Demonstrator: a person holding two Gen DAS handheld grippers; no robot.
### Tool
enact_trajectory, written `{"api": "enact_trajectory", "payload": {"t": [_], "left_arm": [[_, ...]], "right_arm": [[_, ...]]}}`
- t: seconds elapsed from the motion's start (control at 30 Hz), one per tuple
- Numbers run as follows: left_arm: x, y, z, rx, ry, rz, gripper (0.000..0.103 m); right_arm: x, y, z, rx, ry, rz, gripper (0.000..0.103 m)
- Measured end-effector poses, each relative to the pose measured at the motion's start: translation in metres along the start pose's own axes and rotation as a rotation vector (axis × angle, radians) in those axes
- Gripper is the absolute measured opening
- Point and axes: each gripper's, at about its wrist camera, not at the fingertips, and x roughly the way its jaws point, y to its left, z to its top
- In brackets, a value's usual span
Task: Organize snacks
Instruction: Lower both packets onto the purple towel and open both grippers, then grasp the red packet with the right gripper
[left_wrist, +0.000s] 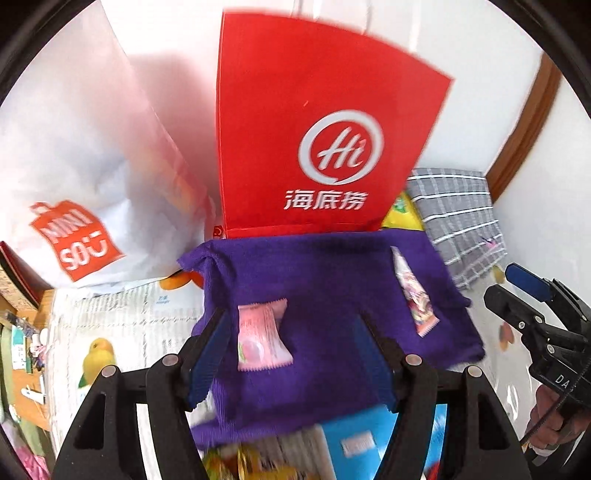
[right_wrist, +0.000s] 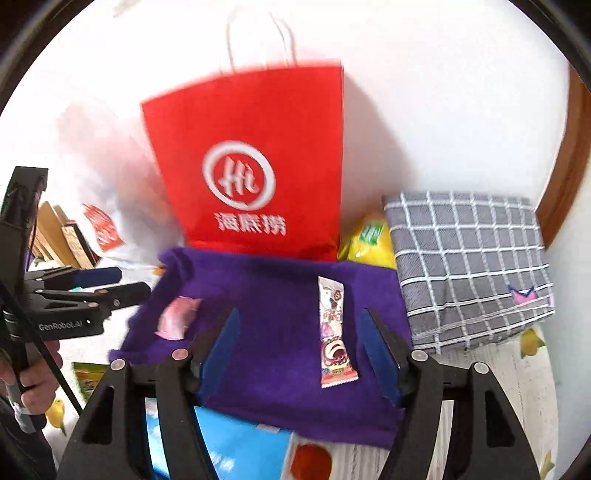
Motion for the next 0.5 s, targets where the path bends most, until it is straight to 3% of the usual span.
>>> {"api": "enact_trajectory", "payload": {"t": [0.2, 0.5], "left_arm": [[-0.050, -0.022, -0.033, 0.036, -0.060, 0.005, 0.067], [-0.110, -0.031, -0.088, 0.039, -0.129, 0.010, 0.067]], "right_arm": [[-0.056, 0.015, -0.021, -0.027, -0.031, -0.029, 0.067], [-0.118, 0.020, -0.067, 0.045, -0.058, -0.022, 0.067]]}}
